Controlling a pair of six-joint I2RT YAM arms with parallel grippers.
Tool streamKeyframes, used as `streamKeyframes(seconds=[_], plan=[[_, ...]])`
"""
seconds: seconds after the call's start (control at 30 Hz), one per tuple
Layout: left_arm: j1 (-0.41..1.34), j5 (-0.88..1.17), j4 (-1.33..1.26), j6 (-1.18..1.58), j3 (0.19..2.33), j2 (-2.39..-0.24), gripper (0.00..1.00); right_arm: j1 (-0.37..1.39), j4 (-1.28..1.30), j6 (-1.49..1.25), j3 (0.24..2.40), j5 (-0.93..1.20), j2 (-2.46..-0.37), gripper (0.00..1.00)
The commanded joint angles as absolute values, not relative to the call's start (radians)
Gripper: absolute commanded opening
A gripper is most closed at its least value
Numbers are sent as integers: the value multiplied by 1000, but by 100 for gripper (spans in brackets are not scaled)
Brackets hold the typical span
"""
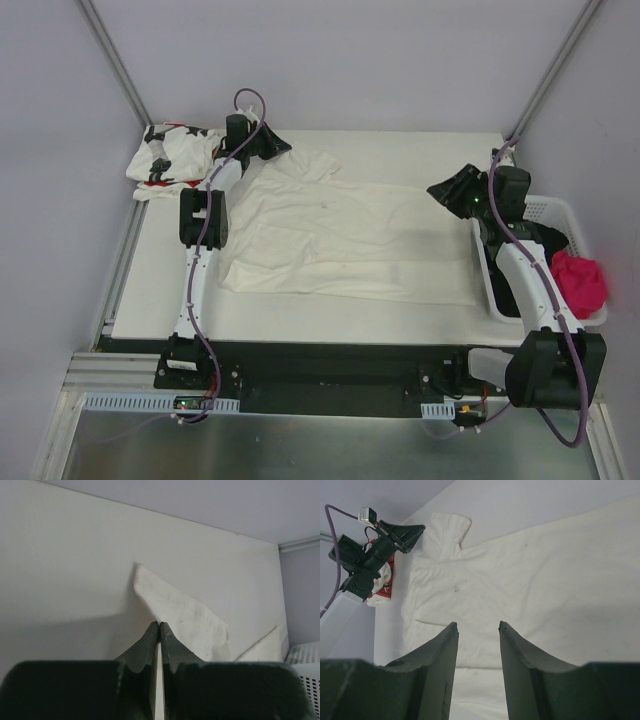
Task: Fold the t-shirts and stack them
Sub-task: Grap the side of the flattened tshirt furthest away from the robot with both arms
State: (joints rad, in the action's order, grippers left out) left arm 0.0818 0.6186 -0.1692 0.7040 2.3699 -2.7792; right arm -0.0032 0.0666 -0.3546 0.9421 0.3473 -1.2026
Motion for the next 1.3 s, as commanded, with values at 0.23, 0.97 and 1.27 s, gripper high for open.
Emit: streamKeyframes(seconds=[0.23, 0.97, 1.27], plan=[[84, 520, -228, 683, 2238, -2602, 0, -28, 58, -356, 940, 345, -1161, 42], [46, 255, -224, 650, 1967, -2260, 0, -80, 64, -344, 910, 374, -1144, 43], [25, 180, -218, 643, 1890, -2189, 0, -81, 34, -360, 910, 411, -1219, 43]])
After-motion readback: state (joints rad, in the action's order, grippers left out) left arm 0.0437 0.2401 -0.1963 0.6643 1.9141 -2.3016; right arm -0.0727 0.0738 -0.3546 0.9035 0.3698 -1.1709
